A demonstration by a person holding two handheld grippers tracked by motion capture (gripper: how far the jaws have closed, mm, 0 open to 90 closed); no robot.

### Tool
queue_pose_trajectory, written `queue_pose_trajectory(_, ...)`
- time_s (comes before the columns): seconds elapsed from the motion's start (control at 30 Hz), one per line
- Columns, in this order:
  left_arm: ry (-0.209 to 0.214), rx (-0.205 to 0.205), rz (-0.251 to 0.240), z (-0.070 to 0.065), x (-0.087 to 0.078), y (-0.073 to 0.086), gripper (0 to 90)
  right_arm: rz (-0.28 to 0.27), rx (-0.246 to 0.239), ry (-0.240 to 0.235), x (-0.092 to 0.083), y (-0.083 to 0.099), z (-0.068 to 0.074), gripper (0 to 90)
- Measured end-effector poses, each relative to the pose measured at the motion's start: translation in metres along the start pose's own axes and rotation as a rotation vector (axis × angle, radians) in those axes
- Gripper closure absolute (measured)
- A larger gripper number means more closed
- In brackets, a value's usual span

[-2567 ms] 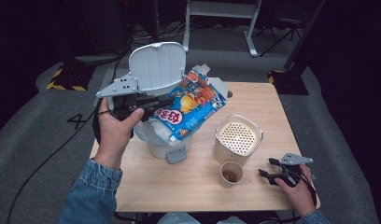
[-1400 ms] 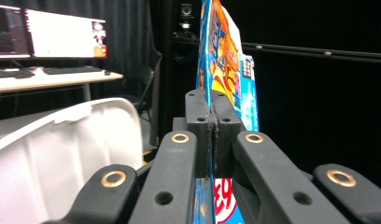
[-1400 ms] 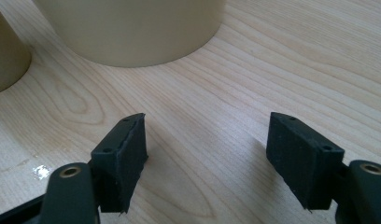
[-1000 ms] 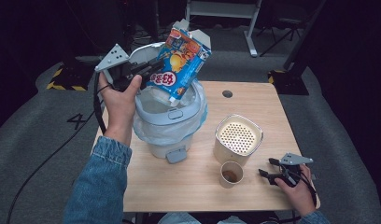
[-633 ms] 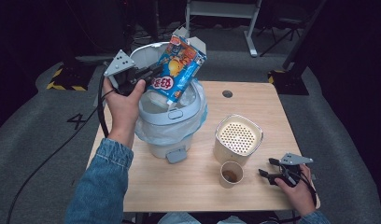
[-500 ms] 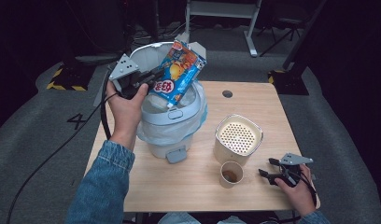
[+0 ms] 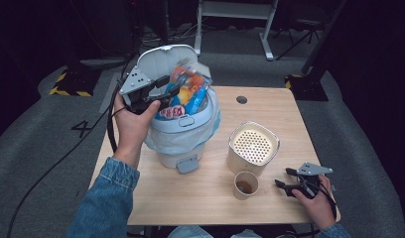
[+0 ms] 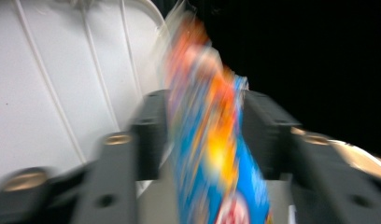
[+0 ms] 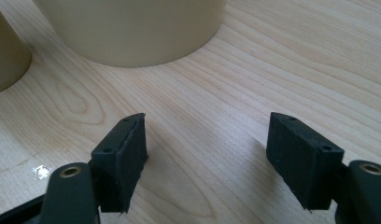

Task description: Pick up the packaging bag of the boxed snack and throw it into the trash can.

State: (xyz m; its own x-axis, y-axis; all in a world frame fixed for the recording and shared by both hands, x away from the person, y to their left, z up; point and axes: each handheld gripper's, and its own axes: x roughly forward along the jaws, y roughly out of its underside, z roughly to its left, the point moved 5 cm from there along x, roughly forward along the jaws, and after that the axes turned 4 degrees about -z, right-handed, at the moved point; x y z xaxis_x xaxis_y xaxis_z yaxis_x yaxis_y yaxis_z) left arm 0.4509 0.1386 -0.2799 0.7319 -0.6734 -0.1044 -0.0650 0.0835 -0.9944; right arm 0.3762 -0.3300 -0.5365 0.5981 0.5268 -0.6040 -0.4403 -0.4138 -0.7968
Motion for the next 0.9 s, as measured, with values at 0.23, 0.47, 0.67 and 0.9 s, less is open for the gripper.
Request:
queue_pose_trajectory(0.23,-0.001,0.03,-0.005,-0.009,-0.017,-0.005,31.9,0.0,0.0,0.0,0.0,0.0,0.0,29.4)
queue_pose_trajectory(0.47,0.077,0.059,0.039,-0.021,-0.038,-0.004,29.3,0.001,0.001,-0.001,0.0,0.0,0.0,29.4)
queue_pose_trajectory(0.67,0.164,0.061,0.07,-0.029,-0.056,0.003,29.4,0.001,0.004,0.002,0.0,0.0,0.0,29.3)
queue_pose_trajectory(0.9,0.227,0.089,0.15,-0.043,-0.072,0.025,27.0,0.001,0.001,0.002,0.0,0.0,0.0,29.3)
